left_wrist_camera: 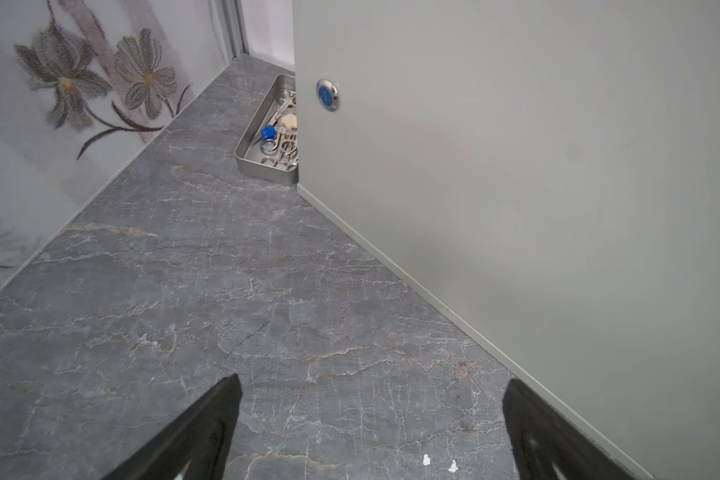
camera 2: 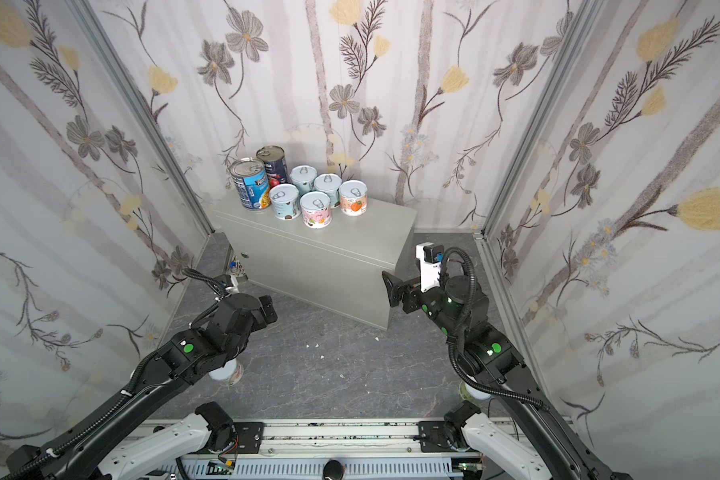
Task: Place and organize the canned foods onto the counter
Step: 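Lower right gripper toward the yellow floor can while left arm moves near floor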
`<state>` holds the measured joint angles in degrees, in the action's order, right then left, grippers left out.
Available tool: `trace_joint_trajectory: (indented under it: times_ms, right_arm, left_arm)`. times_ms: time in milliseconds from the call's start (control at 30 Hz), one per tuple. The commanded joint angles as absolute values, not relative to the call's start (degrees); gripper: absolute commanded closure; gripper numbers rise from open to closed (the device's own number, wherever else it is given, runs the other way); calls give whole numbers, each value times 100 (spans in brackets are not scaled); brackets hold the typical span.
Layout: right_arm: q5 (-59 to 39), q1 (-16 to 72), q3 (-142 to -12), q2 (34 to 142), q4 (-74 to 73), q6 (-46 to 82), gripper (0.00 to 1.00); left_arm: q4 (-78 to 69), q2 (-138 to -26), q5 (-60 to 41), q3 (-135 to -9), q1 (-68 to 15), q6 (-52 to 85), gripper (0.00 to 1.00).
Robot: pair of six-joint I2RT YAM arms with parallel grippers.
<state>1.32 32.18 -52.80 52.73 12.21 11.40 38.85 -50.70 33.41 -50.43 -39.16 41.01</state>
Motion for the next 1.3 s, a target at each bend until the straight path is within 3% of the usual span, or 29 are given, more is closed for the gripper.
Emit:
trace_joint_trajectory:
  times_ms: [0, 367, 767, 1000, 1267]
  right_arm:
    - [263, 3228, -4847, 4869, 827, 1398, 5]
    - [207, 3228, -3480, 3684, 808, 2056, 5]
    - [352, 3230, -2770, 3238, 994, 2393, 5]
    - [1503, 3098, -2323, 2976, 1210, 3265, 5]
    - [2031, 2406, -2417, 3580, 1507, 3729, 5]
  left_arm:
    - [4418, -5091, 3479, -5141, -3899, 4583, 0]
    - [5569, -5348, 4090, -5080, -3687, 5977, 0]
    - [5973, -5899, 4157, -4561, -3472, 7078, 0]
    - [5517, -5979, 4017, -4412, -3477, 6859, 0]
    - [4583, -6451, 3728, -4382, -3528, 6374, 0]
